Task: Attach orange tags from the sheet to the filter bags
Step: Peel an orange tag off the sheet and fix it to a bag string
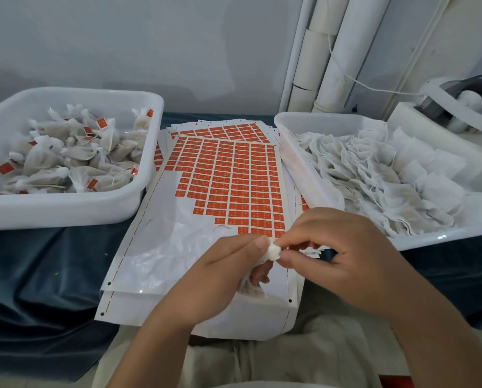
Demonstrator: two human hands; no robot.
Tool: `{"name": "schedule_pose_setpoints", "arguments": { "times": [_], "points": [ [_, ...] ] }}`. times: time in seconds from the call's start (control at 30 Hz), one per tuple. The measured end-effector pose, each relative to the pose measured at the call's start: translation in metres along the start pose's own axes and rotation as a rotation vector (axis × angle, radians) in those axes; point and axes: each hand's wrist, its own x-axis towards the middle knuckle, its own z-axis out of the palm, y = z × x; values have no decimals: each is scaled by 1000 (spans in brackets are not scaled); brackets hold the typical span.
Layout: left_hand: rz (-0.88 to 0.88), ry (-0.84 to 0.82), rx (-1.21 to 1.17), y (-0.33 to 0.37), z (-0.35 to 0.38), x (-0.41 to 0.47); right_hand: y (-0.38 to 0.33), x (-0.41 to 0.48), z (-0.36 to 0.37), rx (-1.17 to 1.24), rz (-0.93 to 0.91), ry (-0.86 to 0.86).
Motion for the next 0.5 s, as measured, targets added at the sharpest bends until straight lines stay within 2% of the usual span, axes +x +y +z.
{"name": "schedule_pose_setpoints", "arguments": {
  "times": [0.13,0.23,0.37,0.43,0.5],
  "points": [
    [-4,-145,-87,-6,-9,0,2,3,1,146,41,-157],
    [-7,-244,-246,-10,-8,1,6,4,4,314,73,-279],
    [-6,-408,-487,-13,-1,4,7,4,7,605,96,-347],
    [36,-473,-510,-13,-1,4,7,3,6,688,139,-360],
    [105,-495,-445,-14,-2,3,9,2,5,664,187,-352]
  ]
}}
